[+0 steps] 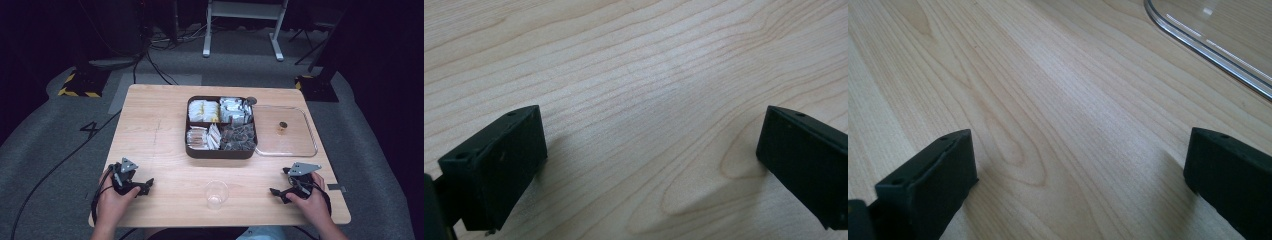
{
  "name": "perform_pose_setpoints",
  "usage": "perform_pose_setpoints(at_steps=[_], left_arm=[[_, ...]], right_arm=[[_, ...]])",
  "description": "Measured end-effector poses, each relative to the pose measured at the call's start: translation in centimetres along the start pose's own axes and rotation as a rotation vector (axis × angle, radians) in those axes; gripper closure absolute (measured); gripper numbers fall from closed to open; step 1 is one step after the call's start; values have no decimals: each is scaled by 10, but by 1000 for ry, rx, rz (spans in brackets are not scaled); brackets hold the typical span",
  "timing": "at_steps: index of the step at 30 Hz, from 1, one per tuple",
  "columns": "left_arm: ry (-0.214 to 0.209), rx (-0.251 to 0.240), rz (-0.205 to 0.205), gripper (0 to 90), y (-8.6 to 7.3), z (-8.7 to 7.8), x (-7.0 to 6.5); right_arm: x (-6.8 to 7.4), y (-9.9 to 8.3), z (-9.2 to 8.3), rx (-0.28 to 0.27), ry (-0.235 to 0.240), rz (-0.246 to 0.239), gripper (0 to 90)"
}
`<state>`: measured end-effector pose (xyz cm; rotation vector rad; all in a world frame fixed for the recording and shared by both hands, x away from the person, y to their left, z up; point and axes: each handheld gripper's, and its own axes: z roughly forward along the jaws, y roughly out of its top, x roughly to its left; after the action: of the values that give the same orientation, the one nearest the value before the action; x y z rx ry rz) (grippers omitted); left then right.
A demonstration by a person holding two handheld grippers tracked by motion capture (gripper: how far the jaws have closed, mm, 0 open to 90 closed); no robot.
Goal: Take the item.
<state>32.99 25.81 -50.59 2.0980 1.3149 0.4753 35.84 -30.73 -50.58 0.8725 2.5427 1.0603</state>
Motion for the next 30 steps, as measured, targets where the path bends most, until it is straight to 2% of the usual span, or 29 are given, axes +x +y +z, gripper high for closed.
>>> perform_pose_setpoints(at_steps=[4, 9, 12, 14, 17, 19, 27, 30], left_arm=[[18, -2, -23, 2, -1, -1, -3], [30, -9, -31, 17, -1, -2, -4], [31, -17, -35, 78, -1, -3, -5], [39, -12, -36, 179, 1, -6, -4], [47, 0, -39, 271, 3, -9, -6], [48, -3, -33, 285, 4, -10, -6], [11, -57, -87, 315, 21, -25, -15], [2, -63, -87, 318, 27, -28, -19]], right_arm=[[0, 0, 0, 0, -1, 1, 6], [0, 0, 0, 0, -2, 1, 6], [0, 0, 0, -2, -4, -1, 11], [1, -1, -1, -3, -5, 3, 15], [1, -1, -1, -4, -7, 4, 18], [1, -1, -1, -4, -8, 5, 21], [2, -2, -3, -12, -10, 8, 42], [2, -2, -3, -12, -11, 8, 43]])
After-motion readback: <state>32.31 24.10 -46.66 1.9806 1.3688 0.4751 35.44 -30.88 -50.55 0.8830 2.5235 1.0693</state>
